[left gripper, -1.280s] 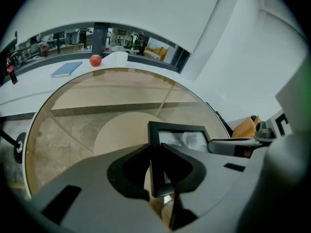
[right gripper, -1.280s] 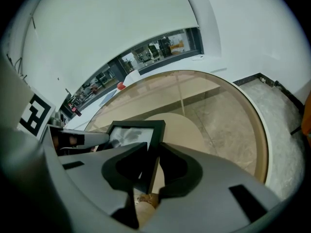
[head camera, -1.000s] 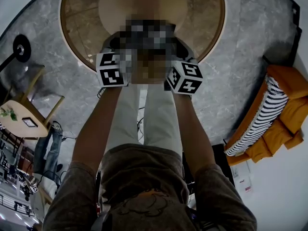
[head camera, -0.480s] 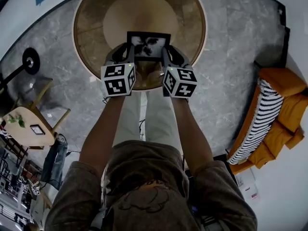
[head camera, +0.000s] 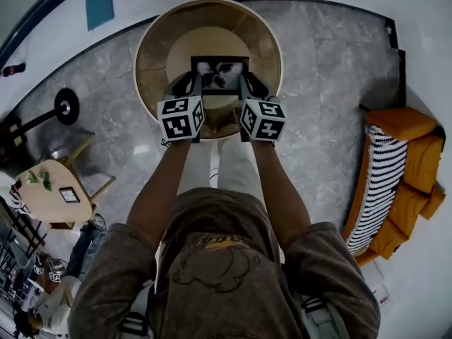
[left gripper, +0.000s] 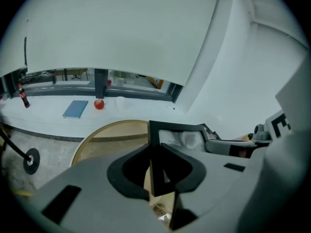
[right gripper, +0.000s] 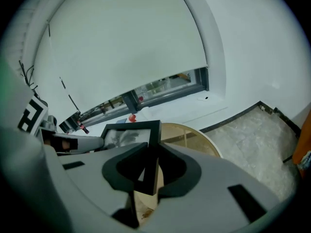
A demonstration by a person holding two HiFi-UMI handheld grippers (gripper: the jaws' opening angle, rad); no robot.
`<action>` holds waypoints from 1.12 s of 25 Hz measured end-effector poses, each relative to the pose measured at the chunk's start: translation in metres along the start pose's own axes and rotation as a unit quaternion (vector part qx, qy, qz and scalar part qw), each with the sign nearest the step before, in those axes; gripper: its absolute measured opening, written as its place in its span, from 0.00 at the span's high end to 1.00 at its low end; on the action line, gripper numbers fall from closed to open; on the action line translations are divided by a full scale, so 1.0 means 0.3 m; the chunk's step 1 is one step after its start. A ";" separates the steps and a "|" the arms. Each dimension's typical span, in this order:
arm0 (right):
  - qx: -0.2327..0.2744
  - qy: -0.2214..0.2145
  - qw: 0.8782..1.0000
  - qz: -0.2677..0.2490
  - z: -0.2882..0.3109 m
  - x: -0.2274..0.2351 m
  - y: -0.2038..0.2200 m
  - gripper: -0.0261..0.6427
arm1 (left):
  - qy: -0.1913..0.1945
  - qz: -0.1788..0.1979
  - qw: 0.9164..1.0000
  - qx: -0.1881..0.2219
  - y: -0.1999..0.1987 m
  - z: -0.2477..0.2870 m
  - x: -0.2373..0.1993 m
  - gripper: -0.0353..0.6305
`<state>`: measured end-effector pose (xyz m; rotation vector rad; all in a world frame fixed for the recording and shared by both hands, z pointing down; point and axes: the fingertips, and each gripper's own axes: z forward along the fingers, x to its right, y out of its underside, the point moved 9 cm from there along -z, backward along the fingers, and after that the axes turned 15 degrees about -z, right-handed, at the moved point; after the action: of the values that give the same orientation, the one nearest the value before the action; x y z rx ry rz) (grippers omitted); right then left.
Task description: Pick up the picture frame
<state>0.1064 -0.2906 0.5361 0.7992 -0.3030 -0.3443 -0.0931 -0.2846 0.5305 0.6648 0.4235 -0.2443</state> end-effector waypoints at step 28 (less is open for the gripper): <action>0.204 0.019 0.976 -0.069 -0.594 -0.164 -0.473 0.83 | 0.063 0.078 0.975 0.200 -0.297 -0.640 0.323 0.82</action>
<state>0.1054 -0.2478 0.3070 1.2345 -0.2874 -0.4033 -0.0959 -0.2379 0.3024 1.1094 0.4459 -0.1390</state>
